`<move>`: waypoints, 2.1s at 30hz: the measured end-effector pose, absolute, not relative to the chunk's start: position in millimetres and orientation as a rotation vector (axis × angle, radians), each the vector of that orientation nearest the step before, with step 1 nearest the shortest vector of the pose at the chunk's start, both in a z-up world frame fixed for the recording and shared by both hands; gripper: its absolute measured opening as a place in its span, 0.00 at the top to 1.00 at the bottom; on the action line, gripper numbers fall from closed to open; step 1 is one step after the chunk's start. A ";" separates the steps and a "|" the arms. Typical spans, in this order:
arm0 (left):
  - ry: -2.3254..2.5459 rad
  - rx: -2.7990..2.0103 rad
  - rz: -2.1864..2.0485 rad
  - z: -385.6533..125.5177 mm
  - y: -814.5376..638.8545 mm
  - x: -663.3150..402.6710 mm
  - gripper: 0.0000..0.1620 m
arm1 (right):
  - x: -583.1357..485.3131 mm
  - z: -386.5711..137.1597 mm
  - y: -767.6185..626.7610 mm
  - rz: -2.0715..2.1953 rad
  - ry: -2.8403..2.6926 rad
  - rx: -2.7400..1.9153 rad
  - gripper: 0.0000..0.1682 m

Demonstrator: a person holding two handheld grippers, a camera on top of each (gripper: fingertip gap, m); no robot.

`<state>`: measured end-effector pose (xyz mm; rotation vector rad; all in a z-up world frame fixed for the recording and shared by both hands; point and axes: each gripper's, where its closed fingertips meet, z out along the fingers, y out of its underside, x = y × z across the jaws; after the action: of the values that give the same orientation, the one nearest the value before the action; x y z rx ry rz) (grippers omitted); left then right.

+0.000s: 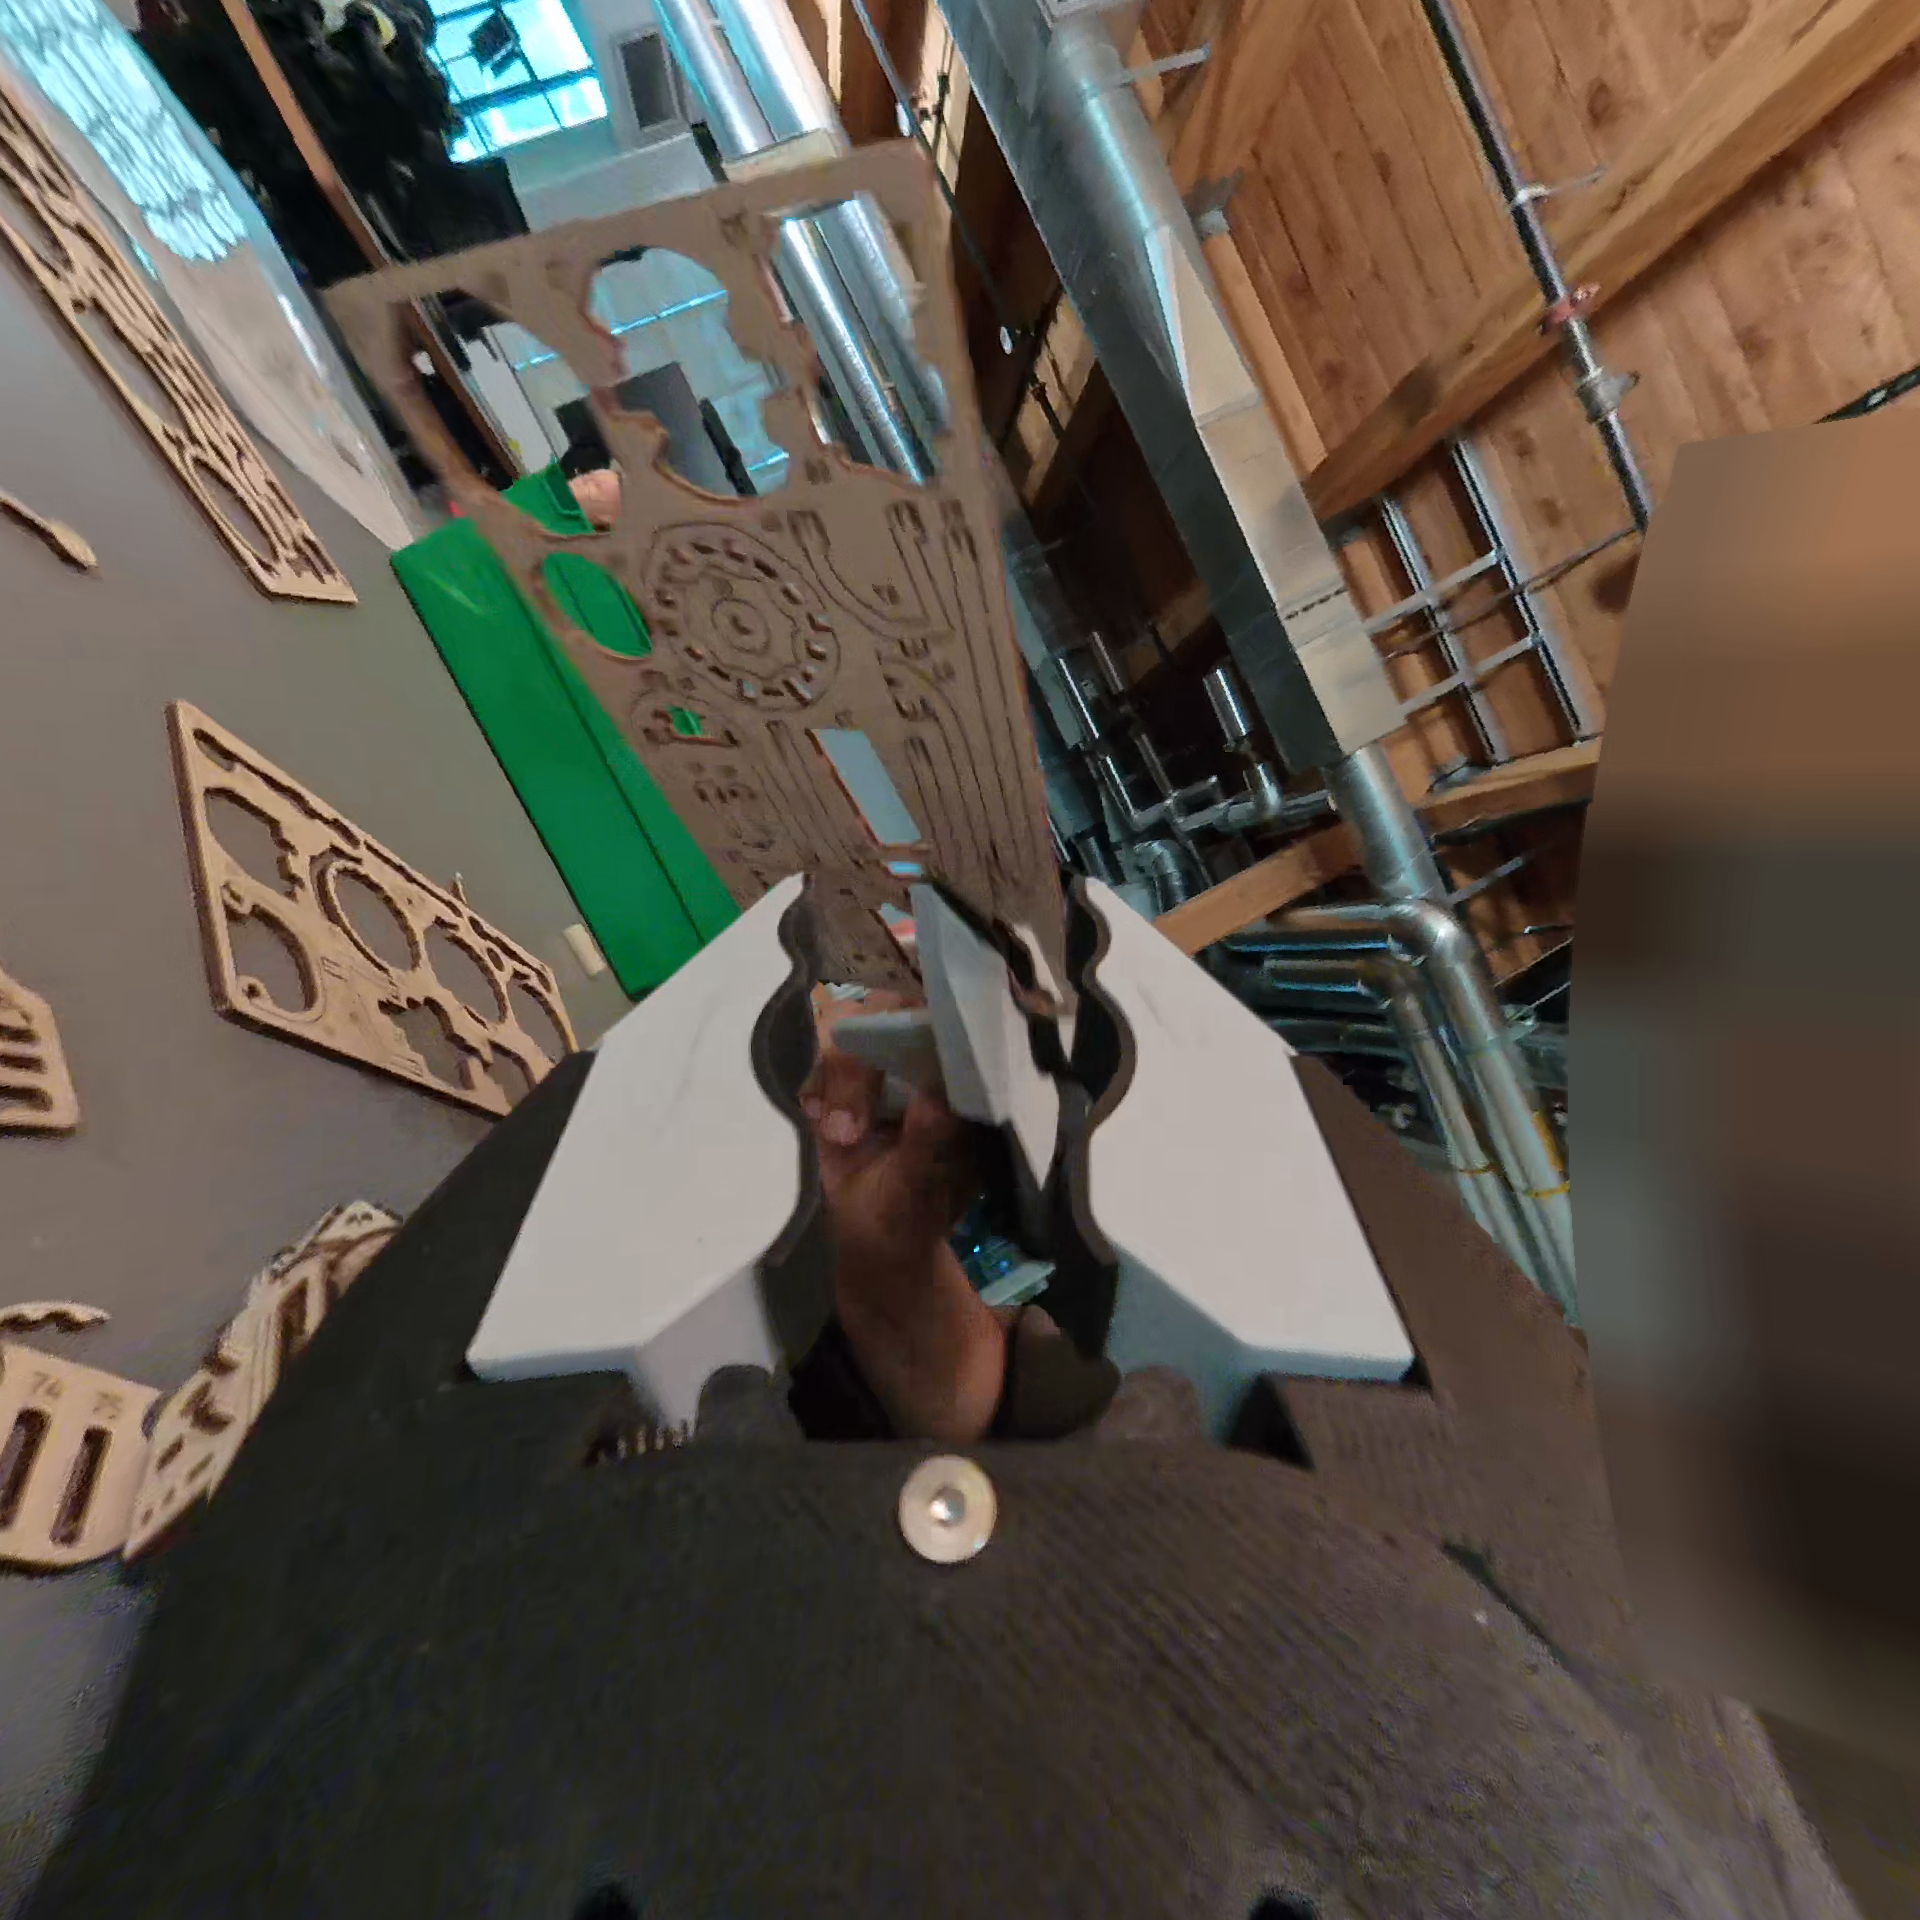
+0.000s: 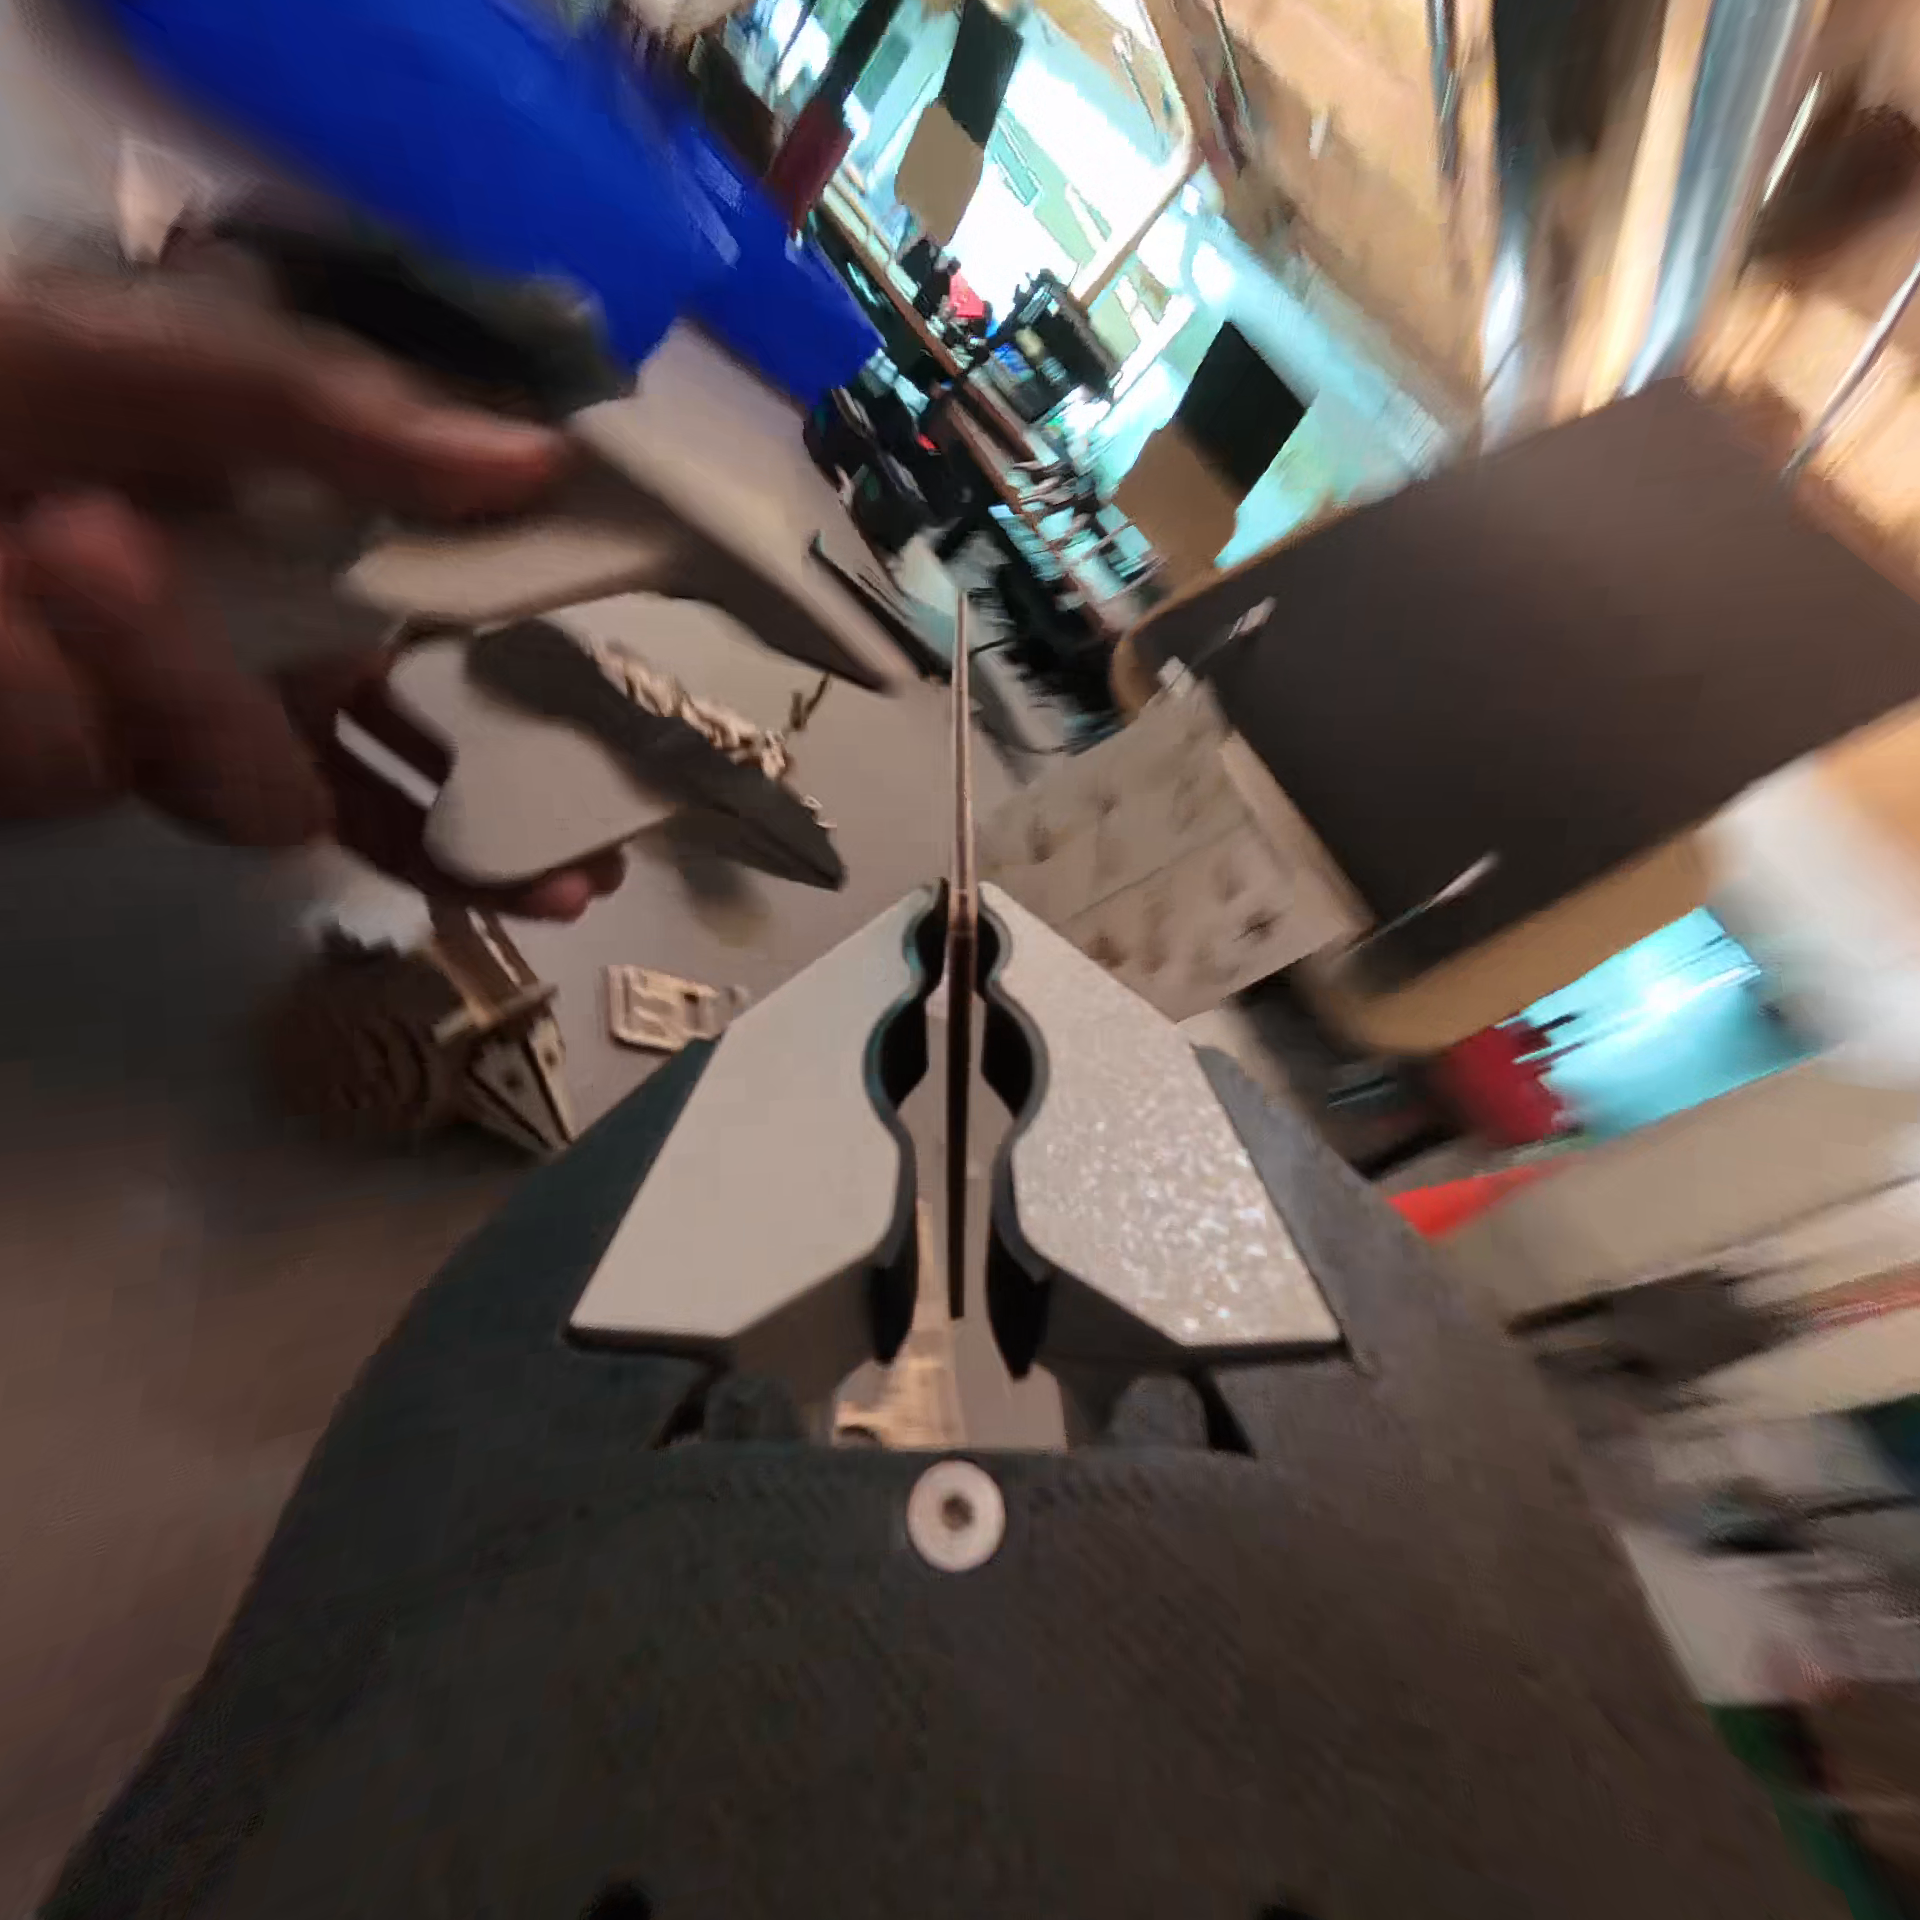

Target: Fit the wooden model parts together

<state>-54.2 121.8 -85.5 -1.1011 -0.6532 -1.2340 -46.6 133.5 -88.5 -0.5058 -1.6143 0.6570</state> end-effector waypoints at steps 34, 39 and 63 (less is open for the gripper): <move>-0.642 -1.105 -0.942 -91.8 96.6 -105.6 1.00 | -39.8 -94.4 135.6 0.968 -1.652 -0.539 0.73; -0.607 -1.144 -0.970 -93.5 99.9 -98.6 1.00 | -45.7 -88.6 152.8 1.248 -1.590 -0.803 0.72; -0.498 -1.235 -1.160 -98.9 111.2 -63.4 1.00 | -45.8 -104.3 123.0 2.283 -1.590 -1.458 0.99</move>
<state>-63.4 111.2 -98.9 -1.2350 -0.4981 -1.1598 -45.8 123.0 -104.3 -1.4580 -1.5900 2.2826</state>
